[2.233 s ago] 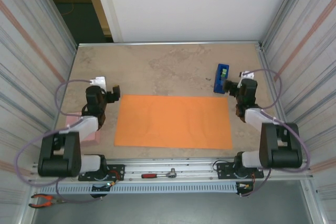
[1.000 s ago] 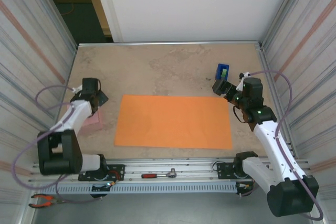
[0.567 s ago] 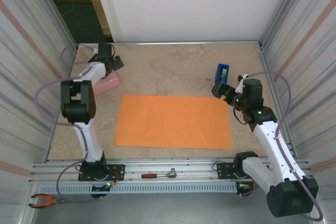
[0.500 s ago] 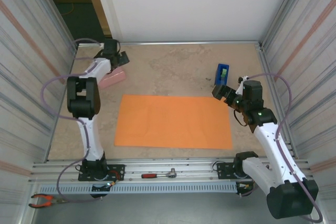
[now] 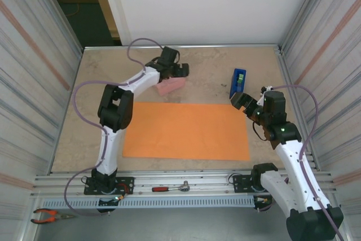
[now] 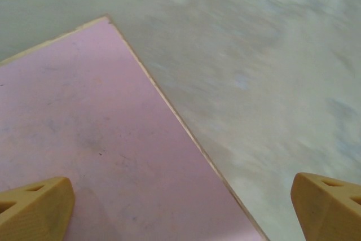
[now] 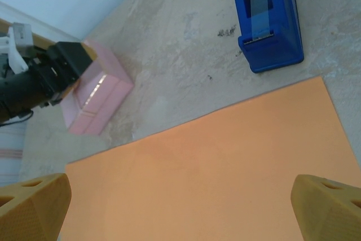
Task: Wrap the gift box in paper
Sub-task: Move the gift box to the top-center of the table, then rotate the gift box at the top-center of the table.
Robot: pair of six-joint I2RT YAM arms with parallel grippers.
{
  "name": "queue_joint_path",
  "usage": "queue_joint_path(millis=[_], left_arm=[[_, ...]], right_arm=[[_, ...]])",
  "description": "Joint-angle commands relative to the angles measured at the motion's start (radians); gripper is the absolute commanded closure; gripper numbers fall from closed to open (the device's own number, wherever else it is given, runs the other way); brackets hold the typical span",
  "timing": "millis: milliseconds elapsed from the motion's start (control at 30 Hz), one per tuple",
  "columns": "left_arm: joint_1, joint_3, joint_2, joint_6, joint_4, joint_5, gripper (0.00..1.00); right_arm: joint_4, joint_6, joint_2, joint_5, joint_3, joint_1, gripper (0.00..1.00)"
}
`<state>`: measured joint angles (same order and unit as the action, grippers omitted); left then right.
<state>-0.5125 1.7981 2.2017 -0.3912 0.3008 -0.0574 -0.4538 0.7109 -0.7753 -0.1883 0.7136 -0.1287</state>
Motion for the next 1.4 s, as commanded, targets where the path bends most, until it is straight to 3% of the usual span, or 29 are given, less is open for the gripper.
queue_joint_path(millis=[0,200,367,433,533,633,733,1000,1367], left_arm=[[-0.008,-0.053,-0.163,0.026,0.057,0.085,0.01],[0.031,-0.207,-0.395,0.033,0.114,0.076,0.01],[0.091,-0.361,-0.462,-0.051,0.124,0.065,0.01],[0.126,-0.443,-0.477,-0.111,0.075,0.142,0.01],[0.184,-0.589,-0.498,-0.251,-0.068,0.272,0.02],[0.227,-0.682,-0.491,-0.347,-0.213,0.388,0.10],[0.238,-0.685,-0.456,-0.363,-0.267,0.456,0.16],[0.237,-0.597,-0.345,-0.368,-0.282,0.497,0.16],[0.223,-0.426,-0.209,-0.315,-0.217,0.539,0.21]], right_arm=[[0.015,0.028,-0.055,-0.029,0.014,0.005,0.02],[0.106,-0.009,-0.333,-0.150,0.123,-0.018,0.01],[0.095,-0.077,-0.612,-0.181,0.346,-0.075,0.02],[0.102,-0.093,-0.711,-0.190,0.431,-0.090,0.00],[0.141,-0.109,-0.861,-0.248,0.554,-0.102,0.09],[0.125,-0.115,-1.015,-0.290,0.703,-0.115,0.15],[0.110,-0.112,-1.150,-0.320,0.836,-0.135,0.17],[0.110,-0.067,-1.406,-0.362,1.065,-0.208,0.18],[0.174,-0.041,-1.431,-0.378,1.019,-0.244,0.24]])
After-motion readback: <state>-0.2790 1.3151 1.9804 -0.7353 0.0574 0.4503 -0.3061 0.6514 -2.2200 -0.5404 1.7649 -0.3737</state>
